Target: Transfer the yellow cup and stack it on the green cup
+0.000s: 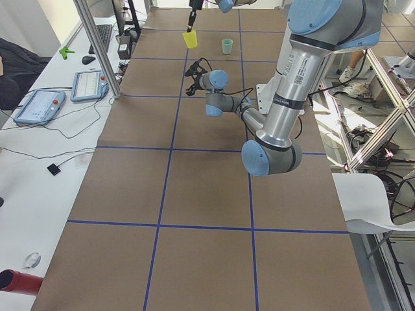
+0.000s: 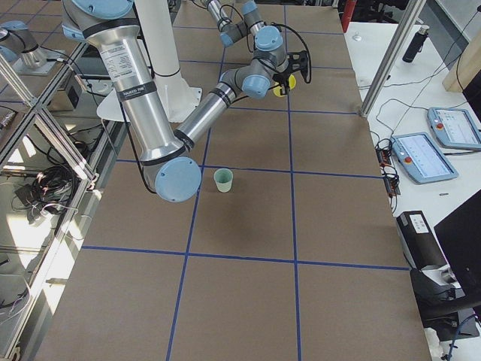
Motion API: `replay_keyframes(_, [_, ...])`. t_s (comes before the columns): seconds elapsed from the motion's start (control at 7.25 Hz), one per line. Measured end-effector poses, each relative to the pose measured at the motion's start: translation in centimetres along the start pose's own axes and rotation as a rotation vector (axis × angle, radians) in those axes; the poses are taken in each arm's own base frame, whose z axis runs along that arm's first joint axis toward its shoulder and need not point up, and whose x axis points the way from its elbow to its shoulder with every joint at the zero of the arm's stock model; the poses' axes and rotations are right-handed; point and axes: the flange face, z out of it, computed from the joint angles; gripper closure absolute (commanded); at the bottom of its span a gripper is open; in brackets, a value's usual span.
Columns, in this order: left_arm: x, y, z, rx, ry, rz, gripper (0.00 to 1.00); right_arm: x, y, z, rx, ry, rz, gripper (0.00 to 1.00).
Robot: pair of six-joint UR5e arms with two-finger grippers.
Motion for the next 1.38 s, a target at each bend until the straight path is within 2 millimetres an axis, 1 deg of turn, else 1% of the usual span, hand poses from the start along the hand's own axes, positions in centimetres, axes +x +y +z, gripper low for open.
replay_keyframes(0.14, [-0.9,-2.0,-1.7,-0.066,-0.100,-0.015,0.00,2.2,0.7,-1.7,0.034,0.031,-0.048,1.00])
replay_keyframes(0.28, [-1.9,-3.8,-3.4,-0.138,-0.185,-0.040,0.00,5.3,2.1,-3.0,0.043,0.079,-0.117,1.00])
replay_keyframes(0.41, [-3.3,-4.7,-4.8,-0.186,-0.249,-0.062,0.00,8.5,3.8,-3.9,0.035,0.133,-0.187,1.00])
replay_keyframes(0.55, [-5.5,-4.8,-6.0,-0.220,-0.295,-0.080,0.00,11.7,5.5,-4.6,0.017,0.195,-0.248,1.00])
replay_keyframes(0.69, [-8.2,-4.8,-7.5,-0.257,-0.316,-0.097,0.00,14.5,7.0,-5.1,-0.004,0.253,-0.289,1.00])
replay_keyframes(0.83, [-10.7,-4.9,-9.0,-0.292,-0.323,-0.095,0.00,16.6,8.4,-5.8,-0.028,0.294,-0.312,1.00])
replay_keyframes(0.97, [-12.8,-4.6,-10.3,-0.318,-0.331,-0.079,0.00,18.0,9.7,-6.6,-0.051,0.319,-0.325,1.00])
replay_keyframes(1.1, [-14.3,-4.3,-11.2,-0.332,-0.342,-0.064,0.00,19.2,11.0,-7.1,-0.078,0.337,-0.330,1.00])
replay_keyframes(1.24, [-15.5,-4.0,-11.9,-0.343,-0.352,-0.046,0.00,20.1,12.3,-7.2,-0.111,0.349,-0.330,1.00])
replay_keyframes(1.38, [-16.3,-3.6,-12.5,-0.351,-0.360,-0.031,0.00,20.6,13.5,-7.0,-0.136,0.346,-0.338,1.00])
